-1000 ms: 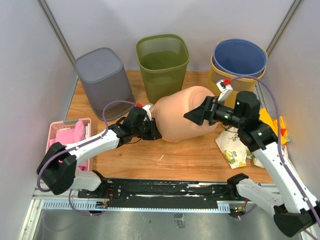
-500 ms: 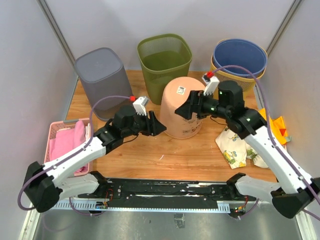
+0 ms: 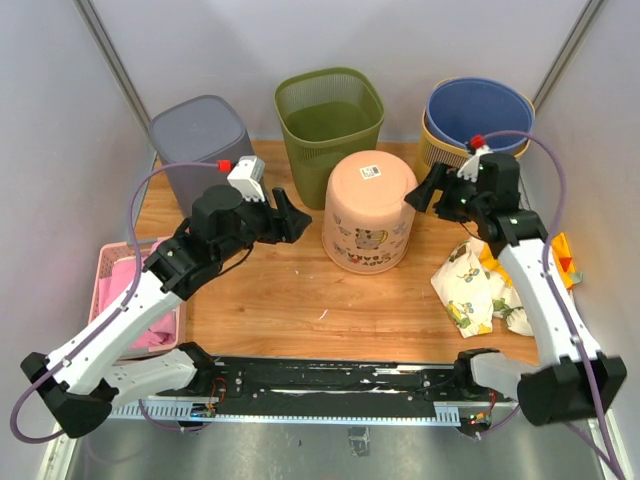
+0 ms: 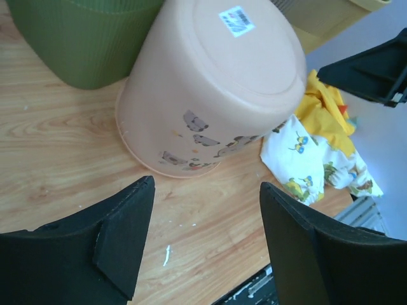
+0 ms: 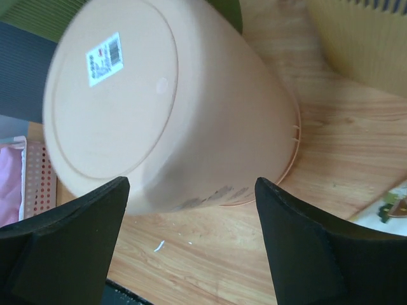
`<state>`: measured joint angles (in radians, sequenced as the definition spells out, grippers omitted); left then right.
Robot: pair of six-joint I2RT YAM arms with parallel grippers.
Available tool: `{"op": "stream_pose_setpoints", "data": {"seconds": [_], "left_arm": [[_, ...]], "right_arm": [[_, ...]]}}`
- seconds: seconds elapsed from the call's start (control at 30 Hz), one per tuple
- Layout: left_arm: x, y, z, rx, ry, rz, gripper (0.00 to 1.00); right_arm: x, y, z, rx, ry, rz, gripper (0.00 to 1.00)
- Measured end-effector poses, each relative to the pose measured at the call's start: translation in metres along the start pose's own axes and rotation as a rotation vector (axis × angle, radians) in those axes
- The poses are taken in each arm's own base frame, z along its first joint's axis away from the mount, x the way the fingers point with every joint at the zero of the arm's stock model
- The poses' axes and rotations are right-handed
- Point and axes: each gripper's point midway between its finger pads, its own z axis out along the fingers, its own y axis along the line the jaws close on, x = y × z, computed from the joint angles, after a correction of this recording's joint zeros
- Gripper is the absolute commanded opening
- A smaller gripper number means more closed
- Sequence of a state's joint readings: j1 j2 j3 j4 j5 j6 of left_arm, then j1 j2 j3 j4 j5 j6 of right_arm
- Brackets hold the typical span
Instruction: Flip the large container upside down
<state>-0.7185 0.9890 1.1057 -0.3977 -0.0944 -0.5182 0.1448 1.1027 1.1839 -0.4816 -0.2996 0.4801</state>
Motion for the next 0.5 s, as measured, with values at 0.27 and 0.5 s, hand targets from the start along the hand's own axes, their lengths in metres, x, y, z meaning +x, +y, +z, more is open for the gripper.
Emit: {"op": "stream_pose_setpoints", "data": {"seconds": [0.27, 0.5], "left_arm": [[-0.016, 0.081, 0.009, -0.249, 0.024, -0.055, 0.71], [-0.015, 0.159, 0.031, -0.412, 0.066, -0.106, 0.68]], "right_arm": [[0.027, 0.009, 0.050, -0.146, 0.125, 0.075, 0.81], [0.035, 0.020, 0.055, -0.220, 0.147, 0.097, 0.81]]}}
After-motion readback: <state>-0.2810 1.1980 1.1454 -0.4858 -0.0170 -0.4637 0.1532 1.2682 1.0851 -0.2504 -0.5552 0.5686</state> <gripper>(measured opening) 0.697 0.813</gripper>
